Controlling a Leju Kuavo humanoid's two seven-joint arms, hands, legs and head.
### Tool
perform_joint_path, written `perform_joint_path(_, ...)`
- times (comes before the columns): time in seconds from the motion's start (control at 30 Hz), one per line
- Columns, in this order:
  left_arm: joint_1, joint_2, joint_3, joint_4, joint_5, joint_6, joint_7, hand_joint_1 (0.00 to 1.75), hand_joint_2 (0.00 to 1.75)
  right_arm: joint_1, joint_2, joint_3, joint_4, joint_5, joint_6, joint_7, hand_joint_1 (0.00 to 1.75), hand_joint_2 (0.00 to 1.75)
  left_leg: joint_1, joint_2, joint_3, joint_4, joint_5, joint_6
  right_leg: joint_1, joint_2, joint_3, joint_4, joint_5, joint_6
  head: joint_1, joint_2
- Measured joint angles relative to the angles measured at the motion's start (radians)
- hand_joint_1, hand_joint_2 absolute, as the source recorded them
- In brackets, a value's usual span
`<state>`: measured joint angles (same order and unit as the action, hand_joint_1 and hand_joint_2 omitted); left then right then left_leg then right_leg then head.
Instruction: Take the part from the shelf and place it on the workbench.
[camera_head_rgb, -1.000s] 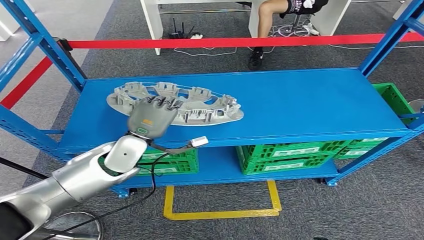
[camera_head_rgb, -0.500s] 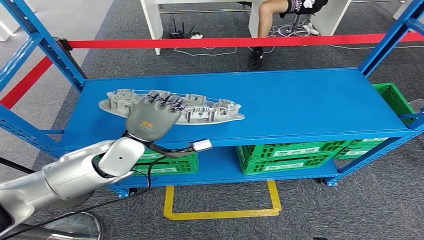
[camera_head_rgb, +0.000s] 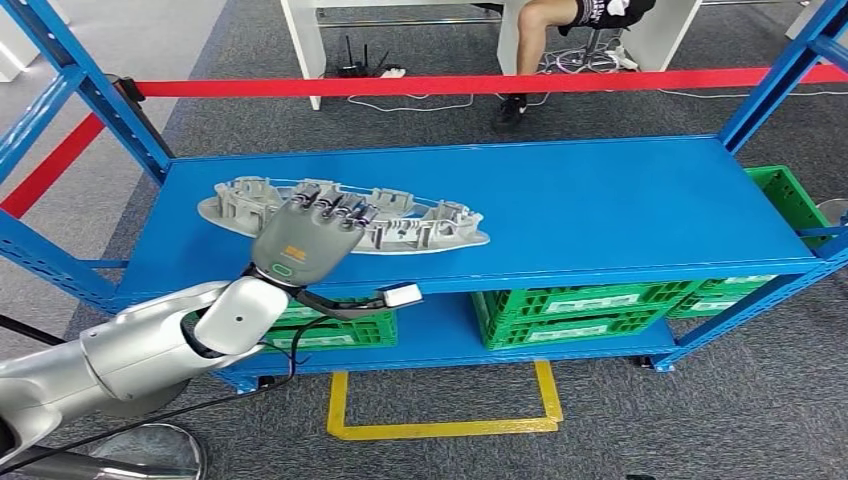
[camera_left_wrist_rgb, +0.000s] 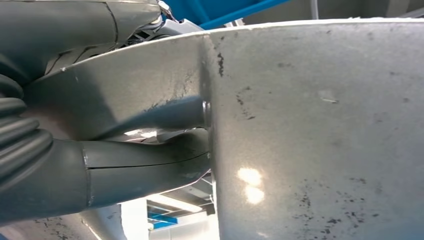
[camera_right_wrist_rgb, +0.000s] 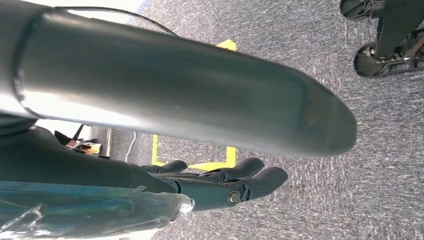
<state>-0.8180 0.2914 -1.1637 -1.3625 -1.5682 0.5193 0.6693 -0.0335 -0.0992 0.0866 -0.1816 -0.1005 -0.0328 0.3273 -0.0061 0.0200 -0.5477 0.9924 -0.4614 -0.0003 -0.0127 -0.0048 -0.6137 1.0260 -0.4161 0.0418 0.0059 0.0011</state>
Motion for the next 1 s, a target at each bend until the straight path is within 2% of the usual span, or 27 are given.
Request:
perform_joint_path(0.57,-0.025,0.026,-0.001,-0.051,0.001,0.007,0.008,1.75,1.75,0.0,0.0,0.0,0.0,0.006,0.001,0.0,0.0,0.0,0.0,0.0,0.0,0.0,0.0,0.0,0.0,0.0,0.0,0.0,0.0,0.0,0.0,0.0)
perform_joint_path(0.63,-0.02,0.026,0.004,-0.056,0.001,0.008,-0.025,1.75,1.75,0.0,0.0,0.0,0.0,0.01,0.005,0.0,0.0,0.0,0.0,0.0,0.0,0.0,0.0,0.0,0.0,0.0,0.0,0.0,0.0,0.0,0.0,0.0)
perform_joint_path(0.77,0.026,0.011,0.062,-0.059,0.001,-0.002,-0.169,1.75,1.75,0.0,0.001,0.0,0.0,0.015,0.006,0.0,0.0,0.0,0.0,0.0,0.0,0.0,0.0,0.0,0.0,0.0,0.0,0.0,0.0,0.0,0.0,0.0)
perform_joint_path(0.93,0.037,0.006,0.08,-0.059,0.001,-0.006,-0.192,1.75,1.75,0.0,0.001,0.0,0.0,0.016,0.006,0.0,0.0,0.0,0.0,0.0,0.0,0.0,0.0,0.0,0.0,0.0,0.0,0.0,0.0,0.0,0.0,0.0)
perform_joint_path(1.0,0.055,-0.004,0.114,-0.059,0.001,-0.011,-0.218,1.75,1.75,0.0,0.001,0.0,0.0,0.018,0.007,0.0,0.0,0.0,0.0,0.0,0.0,0.0,0.0,0.0,0.0,0.0,0.0,0.0,0.0,0.0,0.0,0.0)
